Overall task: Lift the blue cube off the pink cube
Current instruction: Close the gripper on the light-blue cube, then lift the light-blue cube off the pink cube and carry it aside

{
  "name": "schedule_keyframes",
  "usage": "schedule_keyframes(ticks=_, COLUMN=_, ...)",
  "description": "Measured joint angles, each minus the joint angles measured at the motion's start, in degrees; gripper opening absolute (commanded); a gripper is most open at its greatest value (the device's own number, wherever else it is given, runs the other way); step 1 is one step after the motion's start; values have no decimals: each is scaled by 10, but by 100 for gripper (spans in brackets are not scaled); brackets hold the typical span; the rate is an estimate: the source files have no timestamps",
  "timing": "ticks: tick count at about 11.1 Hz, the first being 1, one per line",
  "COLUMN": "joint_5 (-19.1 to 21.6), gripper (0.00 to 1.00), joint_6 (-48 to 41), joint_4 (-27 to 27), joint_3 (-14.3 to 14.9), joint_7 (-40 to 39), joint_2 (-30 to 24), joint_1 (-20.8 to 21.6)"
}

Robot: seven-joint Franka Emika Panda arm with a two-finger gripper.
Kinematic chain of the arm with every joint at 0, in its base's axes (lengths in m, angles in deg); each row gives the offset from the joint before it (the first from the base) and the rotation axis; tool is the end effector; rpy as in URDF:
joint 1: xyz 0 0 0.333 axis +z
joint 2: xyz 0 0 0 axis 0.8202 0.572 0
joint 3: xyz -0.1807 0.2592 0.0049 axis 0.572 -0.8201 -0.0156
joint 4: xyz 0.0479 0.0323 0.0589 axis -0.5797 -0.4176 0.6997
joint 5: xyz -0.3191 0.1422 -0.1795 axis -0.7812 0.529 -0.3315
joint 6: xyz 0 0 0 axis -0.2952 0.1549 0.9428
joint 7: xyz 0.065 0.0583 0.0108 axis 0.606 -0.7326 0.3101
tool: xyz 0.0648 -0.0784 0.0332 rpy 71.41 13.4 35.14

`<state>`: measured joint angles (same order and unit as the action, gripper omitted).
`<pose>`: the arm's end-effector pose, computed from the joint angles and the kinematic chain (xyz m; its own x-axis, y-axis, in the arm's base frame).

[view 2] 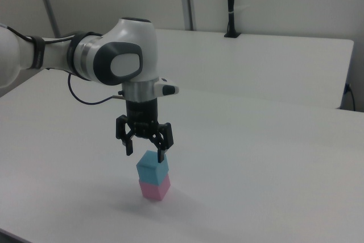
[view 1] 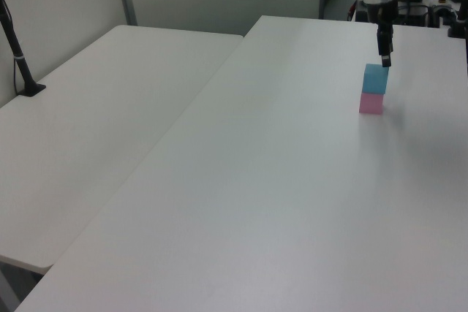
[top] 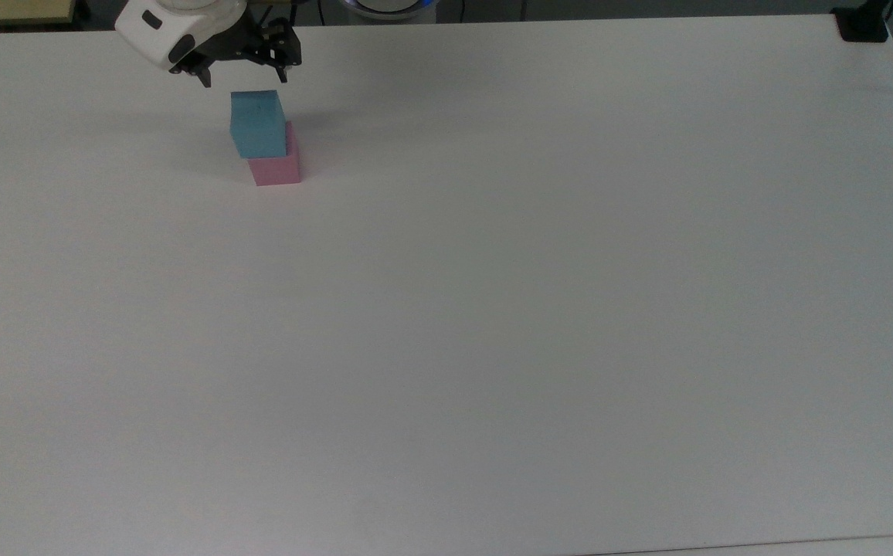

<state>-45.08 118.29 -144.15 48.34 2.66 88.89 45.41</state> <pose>0.5109 -0.1316 0.4386 0.9669 0.1158 -0.2272 0.1206 -0.9927 0.0070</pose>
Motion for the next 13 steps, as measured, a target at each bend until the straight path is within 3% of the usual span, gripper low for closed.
schedule_keyframes(ticks=2, joint_5=-5, gripper=100, joint_6=0, joint_4=-2, joint_3=0, joint_7=0, joint_2=10, joint_1=0)
schedule_keyframes(ticks=4, joint_5=-11, gripper=93, joint_6=1, joint_4=-4, joint_3=0, joint_7=0, joint_2=25, joint_1=2)
schedule_keyframes(ticks=6, joint_5=-11, gripper=81, joint_6=19, joint_4=-4, joint_3=0, joint_7=0, joint_2=39, joint_1=3)
schedule_keyframes(ticks=10, joint_5=-11, gripper=41, joint_6=36, joint_4=-4, joint_3=-2, joint_7=0, joint_2=46, joint_1=6)
schedule_keyframes(ticks=13, joint_5=-11, gripper=36, joint_6=36, joint_4=-4, joint_3=-3, joint_7=-8, joint_2=44, joint_1=7)
